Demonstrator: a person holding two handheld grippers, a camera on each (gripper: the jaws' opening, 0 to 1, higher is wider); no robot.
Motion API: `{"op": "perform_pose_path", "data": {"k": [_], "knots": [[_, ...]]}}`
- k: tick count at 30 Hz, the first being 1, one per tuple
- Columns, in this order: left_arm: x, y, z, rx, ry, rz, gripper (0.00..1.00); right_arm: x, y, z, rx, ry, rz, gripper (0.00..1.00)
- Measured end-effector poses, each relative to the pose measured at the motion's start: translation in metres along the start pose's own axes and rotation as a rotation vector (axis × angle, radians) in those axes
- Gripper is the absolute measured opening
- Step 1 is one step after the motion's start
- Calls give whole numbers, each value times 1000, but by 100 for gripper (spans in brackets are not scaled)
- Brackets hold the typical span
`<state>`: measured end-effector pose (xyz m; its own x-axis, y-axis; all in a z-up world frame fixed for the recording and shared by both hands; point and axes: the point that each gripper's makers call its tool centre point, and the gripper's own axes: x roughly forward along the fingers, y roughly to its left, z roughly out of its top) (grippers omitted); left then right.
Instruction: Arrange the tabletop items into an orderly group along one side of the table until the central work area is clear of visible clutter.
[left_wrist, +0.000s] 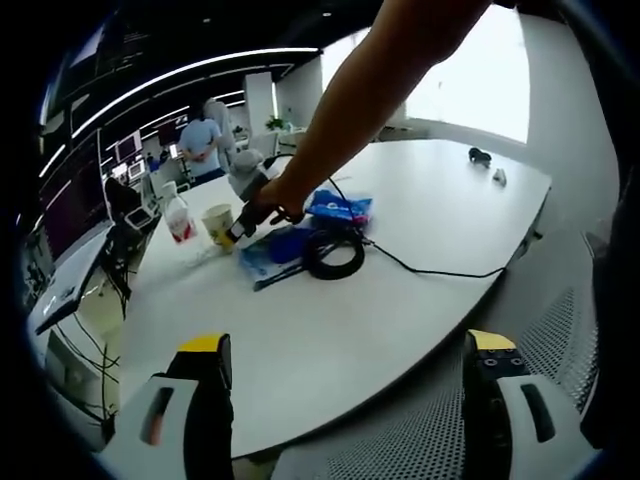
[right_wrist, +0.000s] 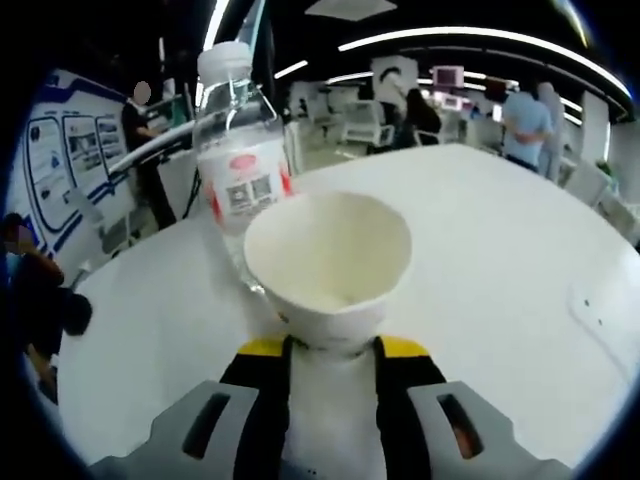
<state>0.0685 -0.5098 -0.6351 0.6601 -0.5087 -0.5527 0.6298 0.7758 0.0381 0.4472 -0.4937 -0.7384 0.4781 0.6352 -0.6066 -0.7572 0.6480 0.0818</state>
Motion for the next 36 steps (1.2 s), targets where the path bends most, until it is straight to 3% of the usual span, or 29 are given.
{"op": "perform_pose_path", "data": {"k": [4,20,23,36], "knots": [[0,0,-1,6,4,-1,96,-7,7,1,-2,-29,13,30],[1,0,-2,10,16,-1,96,4,5,-1,-26,6,16,30],[1,-1,-2,17,20,-5,96,2,3,2,12,-1,-1,30],[1,0,-1,18,10,-6,96,-5,2,4,27,-10,-8,40]]}}
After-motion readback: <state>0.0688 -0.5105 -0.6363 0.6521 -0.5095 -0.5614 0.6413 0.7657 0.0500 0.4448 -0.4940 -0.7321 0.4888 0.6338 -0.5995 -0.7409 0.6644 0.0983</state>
